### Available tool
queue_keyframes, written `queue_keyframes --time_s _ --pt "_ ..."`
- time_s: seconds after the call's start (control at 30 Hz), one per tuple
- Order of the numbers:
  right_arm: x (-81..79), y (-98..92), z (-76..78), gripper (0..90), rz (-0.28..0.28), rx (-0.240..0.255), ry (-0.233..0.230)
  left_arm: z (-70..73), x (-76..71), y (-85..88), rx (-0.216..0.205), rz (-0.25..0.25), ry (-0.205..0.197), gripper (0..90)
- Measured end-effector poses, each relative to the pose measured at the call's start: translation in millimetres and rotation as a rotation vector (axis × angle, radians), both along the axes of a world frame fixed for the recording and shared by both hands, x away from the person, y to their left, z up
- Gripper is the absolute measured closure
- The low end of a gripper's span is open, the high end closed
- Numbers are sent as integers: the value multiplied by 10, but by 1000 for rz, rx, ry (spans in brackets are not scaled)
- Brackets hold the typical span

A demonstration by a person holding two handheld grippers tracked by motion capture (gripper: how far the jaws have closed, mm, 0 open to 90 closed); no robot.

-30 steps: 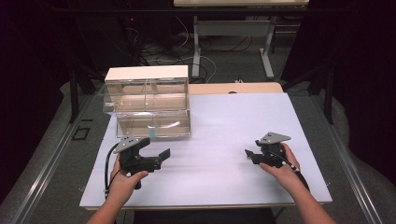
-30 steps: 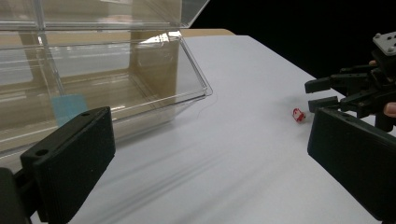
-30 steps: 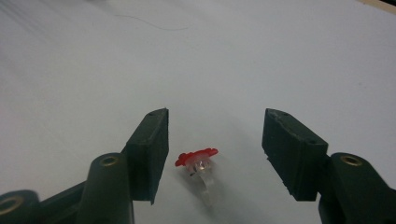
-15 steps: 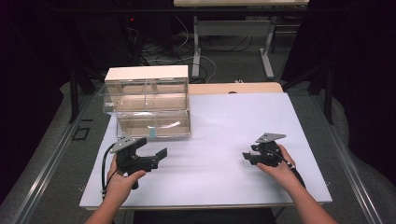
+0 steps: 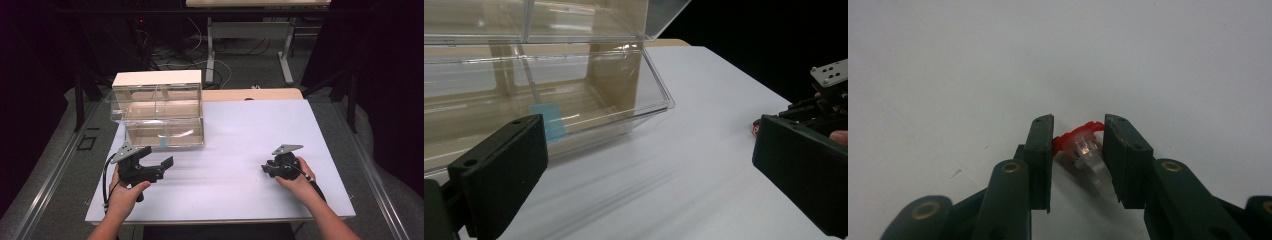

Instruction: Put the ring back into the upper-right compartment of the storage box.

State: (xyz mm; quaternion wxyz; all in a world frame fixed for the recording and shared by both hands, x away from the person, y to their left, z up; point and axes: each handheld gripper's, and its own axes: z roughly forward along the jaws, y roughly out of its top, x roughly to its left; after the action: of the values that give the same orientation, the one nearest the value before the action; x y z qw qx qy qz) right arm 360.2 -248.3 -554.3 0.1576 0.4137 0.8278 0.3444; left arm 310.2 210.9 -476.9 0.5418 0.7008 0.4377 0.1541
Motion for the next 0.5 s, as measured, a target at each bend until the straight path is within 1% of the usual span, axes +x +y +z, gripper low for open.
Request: queue_keyframes --time_s 0.03,0.1,0.17,0.23,0.27,0.3,0.33,0.4,0.5 --pt "-6 0 11 669 -5 -10 8 -3 4 0 1 1 0 16" --pt "-15 10 6 678 -20 1 17 -8 8 3 3 4 4 18" --pt "-13 1 13 681 -21 -5 7 -13 15 16 11 5 3 21" --pt "-24 -9 59 683 -37 -1 0 -17 20 27 9 9 1 28" --pt "-29 -12 87 685 -52 14 1 -17 20 27 9 9 1 30" --pt "-34 -22 122 685 -64 15 -4 -20 22 38 9 16 0 33" --pt "-46 -15 150 686 -80 38 -2 -22 24 44 10 17 1 37" --pt "-64 -25 208 686 -98 48 -19 -27 26 53 6 20 2 39" --pt "-92 -30 280 687 -120 77 -34 -27 25 61 0 25 9 40"
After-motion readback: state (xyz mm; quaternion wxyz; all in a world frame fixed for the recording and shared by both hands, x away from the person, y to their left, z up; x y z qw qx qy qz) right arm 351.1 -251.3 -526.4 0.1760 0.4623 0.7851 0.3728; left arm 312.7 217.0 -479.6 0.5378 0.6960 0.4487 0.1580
